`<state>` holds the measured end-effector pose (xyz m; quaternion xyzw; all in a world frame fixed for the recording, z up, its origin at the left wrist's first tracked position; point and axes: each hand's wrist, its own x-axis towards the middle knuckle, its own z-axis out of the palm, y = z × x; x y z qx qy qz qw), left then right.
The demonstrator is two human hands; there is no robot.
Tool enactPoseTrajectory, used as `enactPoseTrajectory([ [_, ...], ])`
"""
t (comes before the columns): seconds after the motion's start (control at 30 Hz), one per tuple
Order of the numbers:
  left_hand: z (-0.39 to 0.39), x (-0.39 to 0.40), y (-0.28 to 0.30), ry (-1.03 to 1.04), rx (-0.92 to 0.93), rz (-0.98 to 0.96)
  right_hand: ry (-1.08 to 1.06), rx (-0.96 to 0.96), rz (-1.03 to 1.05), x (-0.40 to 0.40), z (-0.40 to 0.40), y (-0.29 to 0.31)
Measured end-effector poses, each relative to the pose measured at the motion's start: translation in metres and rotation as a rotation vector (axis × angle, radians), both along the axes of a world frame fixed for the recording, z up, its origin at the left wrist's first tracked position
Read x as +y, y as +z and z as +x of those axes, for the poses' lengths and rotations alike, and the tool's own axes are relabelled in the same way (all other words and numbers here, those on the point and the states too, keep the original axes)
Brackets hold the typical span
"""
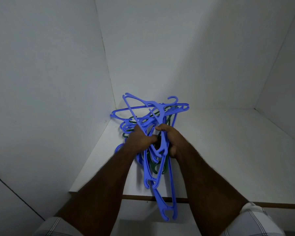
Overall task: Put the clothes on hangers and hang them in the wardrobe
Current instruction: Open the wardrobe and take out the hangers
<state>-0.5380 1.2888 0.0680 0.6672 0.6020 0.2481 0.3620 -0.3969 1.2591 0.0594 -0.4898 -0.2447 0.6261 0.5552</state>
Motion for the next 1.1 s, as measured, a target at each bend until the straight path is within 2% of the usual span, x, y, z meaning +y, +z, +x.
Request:
enactPoseTrajectory([
  [0.17,0.009,-0.009,0.014,-0.014,0.034,0.12,-0.016,0.108,0.078,-0.022,0.004,0.012],
  [0.47,0.053,-0.06,0.034,-0.083,0.054,0.201,-0.109,0.133,0.124,-0.096,0.037,0.038],
  [0.77,0.079,-0.165,0.036,-0.156,0.07,0.214,-0.146,0.149,0.143,-0.197,0.064,0.036],
  [1.1,0.056,-0.3,0.02,-0.312,0.061,0.221,-0.269,0.149,0.153,-0.344,0.03,0.018],
])
